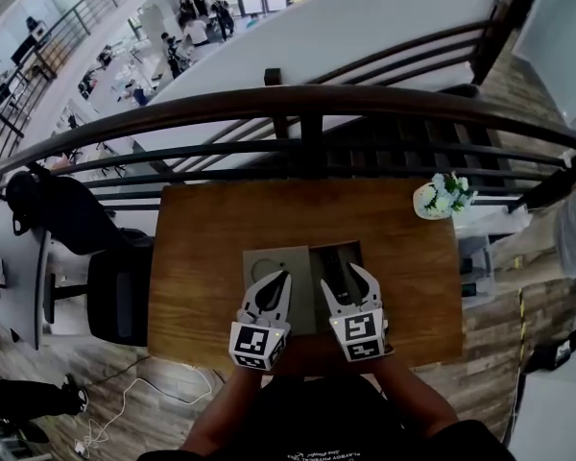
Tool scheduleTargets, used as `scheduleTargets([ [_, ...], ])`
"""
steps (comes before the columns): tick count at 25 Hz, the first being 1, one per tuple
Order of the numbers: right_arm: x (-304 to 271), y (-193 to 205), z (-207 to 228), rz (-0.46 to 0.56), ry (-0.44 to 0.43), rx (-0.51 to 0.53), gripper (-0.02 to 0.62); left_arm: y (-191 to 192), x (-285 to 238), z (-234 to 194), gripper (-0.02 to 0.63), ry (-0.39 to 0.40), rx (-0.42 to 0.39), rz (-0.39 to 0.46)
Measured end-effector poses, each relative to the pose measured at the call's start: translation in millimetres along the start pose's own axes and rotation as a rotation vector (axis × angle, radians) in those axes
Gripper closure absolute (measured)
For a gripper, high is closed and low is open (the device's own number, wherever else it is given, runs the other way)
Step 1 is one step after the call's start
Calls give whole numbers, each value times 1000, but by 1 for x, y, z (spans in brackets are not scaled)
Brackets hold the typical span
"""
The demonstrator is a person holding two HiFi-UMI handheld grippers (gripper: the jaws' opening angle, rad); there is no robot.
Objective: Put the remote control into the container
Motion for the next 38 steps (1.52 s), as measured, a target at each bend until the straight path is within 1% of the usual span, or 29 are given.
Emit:
scheduleTargets([
  [2, 10, -8, 3, 52, 19, -16, 367, -10, 2, 10, 598, 21, -9, 26],
  [5, 27, -27, 10, 168, 59, -60, 458, -24, 3, 23, 598, 43, -49, 52],
  [6, 33, -36, 12, 209, 71, -65, 491, -29, 3, 27, 598, 46, -62, 59],
  [7, 38, -44, 14, 248, 81, -65, 512, -33, 4, 29, 598, 47, -72, 67],
  [9, 46, -58, 16, 303, 103, -59, 547, -42, 7, 33, 598, 47, -83, 87],
  [11, 54, -68, 19, 331, 121, -56, 563, -50, 9, 38, 598, 46, -93, 103],
  [18, 73, -88, 22, 417, 139, -38, 566, -71, 16, 44, 598, 34, -117, 150],
  [22, 74, -87, 25, 417, 143, -16, 568, -73, 17, 44, 598, 13, -126, 153],
  [32, 76, -88, 33, 434, 141, -26, 568, -78, 15, 49, 598, 1, -136, 158],
  [35, 75, -88, 32, 439, 130, -21, 568, -76, 15, 48, 598, -5, -134, 158],
  [38, 77, -89, 29, 477, 101, -18, 568, -78, 17, 48, 598, -18, -133, 165],
])
Point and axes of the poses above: the fingertips, and each gripper's own axes: x backward along the fingers, z to its right, y out of its underside, the point moved 7 cm from there along x, backward along the fingers, and after that the axes turned 7 degrees about y, right-handed, at the moved point
